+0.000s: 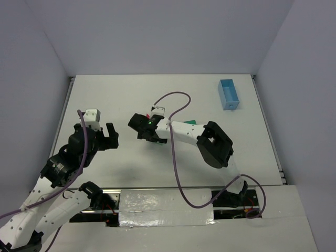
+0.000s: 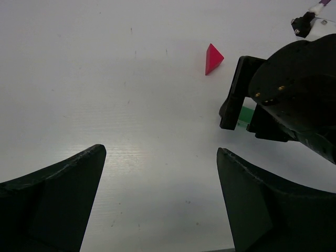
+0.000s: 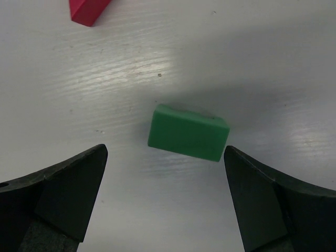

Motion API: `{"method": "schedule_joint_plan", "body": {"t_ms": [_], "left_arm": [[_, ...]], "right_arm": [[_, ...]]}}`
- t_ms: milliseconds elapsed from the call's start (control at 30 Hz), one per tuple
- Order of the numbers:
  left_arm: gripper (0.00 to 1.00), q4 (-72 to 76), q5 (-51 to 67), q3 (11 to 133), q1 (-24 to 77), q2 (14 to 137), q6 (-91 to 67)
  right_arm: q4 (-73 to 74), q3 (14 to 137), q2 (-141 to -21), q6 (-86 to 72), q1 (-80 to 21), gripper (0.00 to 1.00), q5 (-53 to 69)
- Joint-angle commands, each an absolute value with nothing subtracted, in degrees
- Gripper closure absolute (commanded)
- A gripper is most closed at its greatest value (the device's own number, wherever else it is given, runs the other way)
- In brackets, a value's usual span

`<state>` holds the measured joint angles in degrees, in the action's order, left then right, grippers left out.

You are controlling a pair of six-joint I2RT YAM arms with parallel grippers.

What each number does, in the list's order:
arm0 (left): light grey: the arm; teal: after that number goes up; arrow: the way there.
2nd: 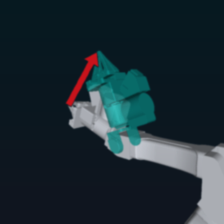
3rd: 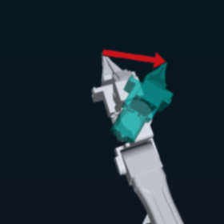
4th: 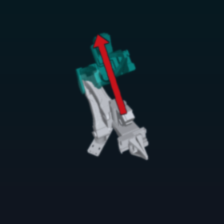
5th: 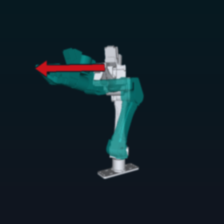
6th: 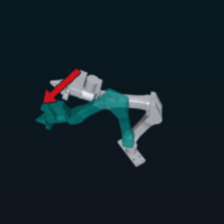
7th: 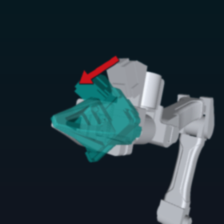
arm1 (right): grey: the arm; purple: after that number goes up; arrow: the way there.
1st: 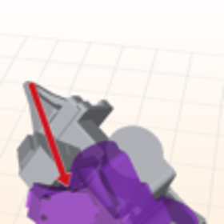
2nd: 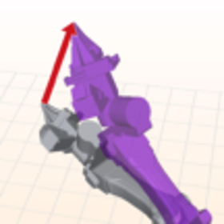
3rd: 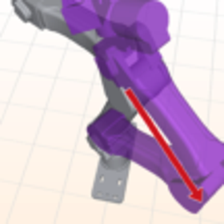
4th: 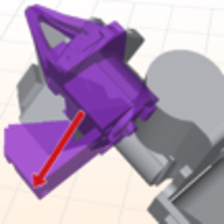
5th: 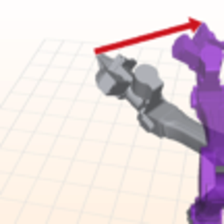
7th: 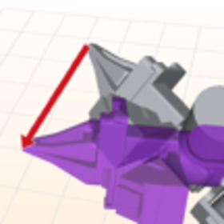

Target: Build the wood block tower

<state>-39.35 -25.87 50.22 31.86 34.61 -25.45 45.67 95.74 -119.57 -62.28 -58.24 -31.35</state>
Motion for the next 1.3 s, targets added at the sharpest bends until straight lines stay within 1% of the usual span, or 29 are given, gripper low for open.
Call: {"method": "schedule_joint_plan", "body": {"t_ms": [0, 167, 300, 433, 600, 633, 667, 700, 767, 800, 867, 1000, 1067, 1167, 1267], "left_arm": [[0.00, -36.9, -25.1, 50.0, 32.4, 33.7, -24.3], [0.00, -36.9, -25.1, 50.2, 32.6, 33.7, -24.3], [0.01, -36.8, -25.0, 50.0, 32.8, 33.6, -24.2], [0.00, -36.8, -25.0, 50.0, 33.0, 33.8, -24.2], [0.00, -36.9, -25.0, 50.0, 33.3, 34.0, -24.3], [0.00, -36.9, -25.0, 50.0, 33.3, 33.9, -24.3], [0.01, -36.8, -25.0, 50.0, 33.3, 33.9, -24.2], [0.00, -36.8, -25.0, 50.0, 33.3, 34.0, -24.2], [0.01, -36.9, -25.0, 50.1, 33.4, 34.1, -24.3], [0.01, -36.9, -25.0, 50.1, 33.3, 34.1, -24.3], [0.00, -36.9, -25.0, 50.1, 33.3, 34.2, -24.3], [0.00, -36.9, -25.0, 50.0, 33.3, 34.3, -24.3], [0.00, -36.9, -25.0, 50.1, 33.3, 34.3, -24.2], [0.00, -36.9, -24.9, 50.1, 33.3, 34.3, -24.3], [0.01, -36.9, -25.0, 50.0, 33.3, 34.3, -24.3]], "right_arm": [[51.6, 98.9, -121.0, -65.5, -58.0, 0.00, -35.7], [51.4, 97.7, -121.6, -66.7, -57.6, 0.00, -36.5], [48.7, 96.0, -121.6, -66.0, -56.3, 0.01, -34.9], [45.0, 94.5, -121.6, -64.8, -55.5, 0.06, -33.5], [43.9, 94.0, -121.6, -63.8, -55.2, 0.12, -33.6], [43.3, 93.8, -121.5, -63.5, -55.2, 0.16, -33.3], [43.0, 93.3, -121.1, -63.4, -55.3, 0.18, -33.3], [41.9, 92.8, -120.9, -63.1, -55.3, 0.24, -33.1], [41.0, 91.8, -120.2, -62.7, -55.3, 0.33, -32.9], [40.3, 91.1, -119.7, -62.3, -55.3, 0.39, -32.4], [39.6, 91.1, -119.7, -61.8, -55.2, 0.42, -32.0], [40.0, 91.7, -120.1, -61.4, -55.3, 0.40, -31.5], [39.6, 91.2, -119.8, -61.2, -55.3, 0.41, -31.4], [37.7, 89.7, -118.3, -59.9, -55.5, 0.53, -30.9], [34.8, 88.1, -114.9, -55.6, -55.5, 0.57, -30.1]]}}
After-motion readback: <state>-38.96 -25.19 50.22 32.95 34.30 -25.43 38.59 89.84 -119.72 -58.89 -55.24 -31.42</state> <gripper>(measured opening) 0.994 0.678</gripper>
